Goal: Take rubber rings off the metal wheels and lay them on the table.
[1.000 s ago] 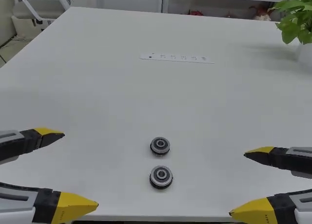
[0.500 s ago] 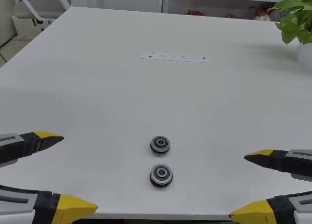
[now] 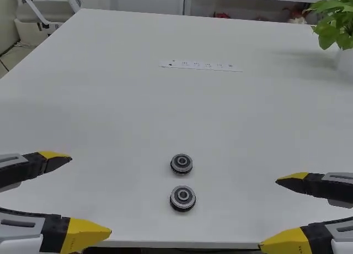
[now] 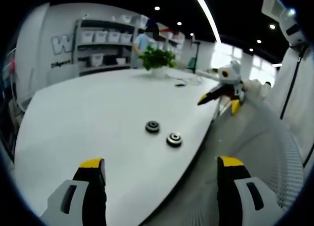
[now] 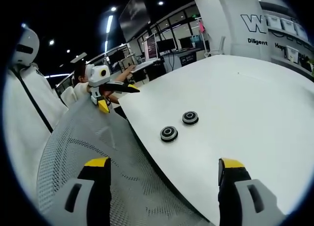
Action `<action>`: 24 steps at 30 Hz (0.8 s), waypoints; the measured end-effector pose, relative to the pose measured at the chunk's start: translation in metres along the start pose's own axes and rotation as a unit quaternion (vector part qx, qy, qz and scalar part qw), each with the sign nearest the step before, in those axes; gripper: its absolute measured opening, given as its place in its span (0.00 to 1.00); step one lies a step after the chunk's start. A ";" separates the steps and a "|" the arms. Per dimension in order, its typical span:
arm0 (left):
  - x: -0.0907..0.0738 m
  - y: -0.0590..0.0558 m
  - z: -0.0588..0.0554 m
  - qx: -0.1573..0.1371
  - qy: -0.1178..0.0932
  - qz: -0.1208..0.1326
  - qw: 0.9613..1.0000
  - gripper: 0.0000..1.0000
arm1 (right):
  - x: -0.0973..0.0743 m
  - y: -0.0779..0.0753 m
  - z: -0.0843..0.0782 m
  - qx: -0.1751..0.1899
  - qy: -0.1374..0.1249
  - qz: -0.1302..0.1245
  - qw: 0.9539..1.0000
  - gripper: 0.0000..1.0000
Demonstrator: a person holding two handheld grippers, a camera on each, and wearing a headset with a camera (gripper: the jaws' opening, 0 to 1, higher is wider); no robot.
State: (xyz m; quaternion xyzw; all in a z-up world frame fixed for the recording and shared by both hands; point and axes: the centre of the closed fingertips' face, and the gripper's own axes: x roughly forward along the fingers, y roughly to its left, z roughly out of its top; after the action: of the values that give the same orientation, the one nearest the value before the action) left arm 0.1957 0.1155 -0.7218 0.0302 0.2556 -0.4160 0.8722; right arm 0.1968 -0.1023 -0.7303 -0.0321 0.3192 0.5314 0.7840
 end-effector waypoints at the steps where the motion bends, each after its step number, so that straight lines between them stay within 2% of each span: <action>1: 0.000 0.000 0.000 -0.001 0.000 -0.001 1.000 0.96 | 0.000 0.000 0.000 0.001 0.001 0.000 1.000 0.87; 24: 0.001 -0.001 0.000 -0.014 -0.004 0.002 1.000 0.95 | 0.001 0.000 -0.002 0.005 0.001 -0.001 1.000 0.87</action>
State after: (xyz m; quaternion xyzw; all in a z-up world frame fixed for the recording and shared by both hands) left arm 0.1958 0.1144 -0.7224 0.0166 0.2580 -0.4111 0.8742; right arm 0.1963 -0.1018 -0.7323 -0.0288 0.3227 0.5293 0.7842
